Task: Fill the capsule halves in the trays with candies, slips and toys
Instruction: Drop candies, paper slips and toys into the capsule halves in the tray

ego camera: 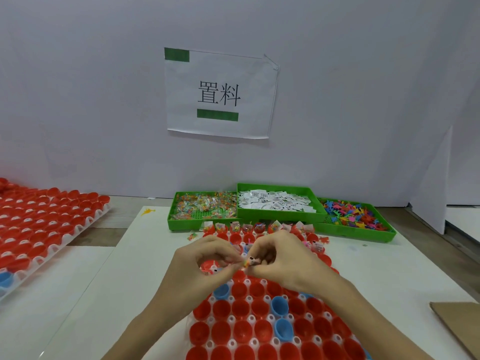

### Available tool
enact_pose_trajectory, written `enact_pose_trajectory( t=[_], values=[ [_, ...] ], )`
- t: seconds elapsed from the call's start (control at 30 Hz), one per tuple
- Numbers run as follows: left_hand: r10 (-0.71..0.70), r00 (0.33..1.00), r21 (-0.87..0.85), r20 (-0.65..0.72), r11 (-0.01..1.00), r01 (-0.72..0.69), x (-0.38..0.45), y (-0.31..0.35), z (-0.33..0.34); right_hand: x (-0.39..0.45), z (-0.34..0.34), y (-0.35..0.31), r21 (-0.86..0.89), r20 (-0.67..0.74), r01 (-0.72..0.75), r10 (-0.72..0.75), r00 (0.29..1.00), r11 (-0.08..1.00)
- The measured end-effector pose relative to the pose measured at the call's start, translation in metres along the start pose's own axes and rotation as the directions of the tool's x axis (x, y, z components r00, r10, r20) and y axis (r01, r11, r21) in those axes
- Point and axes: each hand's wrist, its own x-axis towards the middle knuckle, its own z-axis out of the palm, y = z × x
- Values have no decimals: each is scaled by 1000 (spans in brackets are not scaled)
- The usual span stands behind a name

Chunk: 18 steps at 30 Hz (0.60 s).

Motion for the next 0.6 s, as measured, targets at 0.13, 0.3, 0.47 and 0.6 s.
enact_pose_trajectory(
  t=[0.13,0.3,0.47,0.6],
  values=[
    [160,980,123,115,977,-174,-2,2,2,-4,4,-2,-103,-21,16,-19,1000,995],
    [195,980,176,33,964,-197,-3,6,7,-10,3,-7,-180,3,38,-38,999,983],
    [81,996,134,-21,988,-78,-5,4,7,-9,-18,-8,-7,16,60,-60,998,998],
    [-71,996,10,-49,997,71,-5,1,8,16,-55,30,6,-214,18,-16,977,1000]
  ],
)
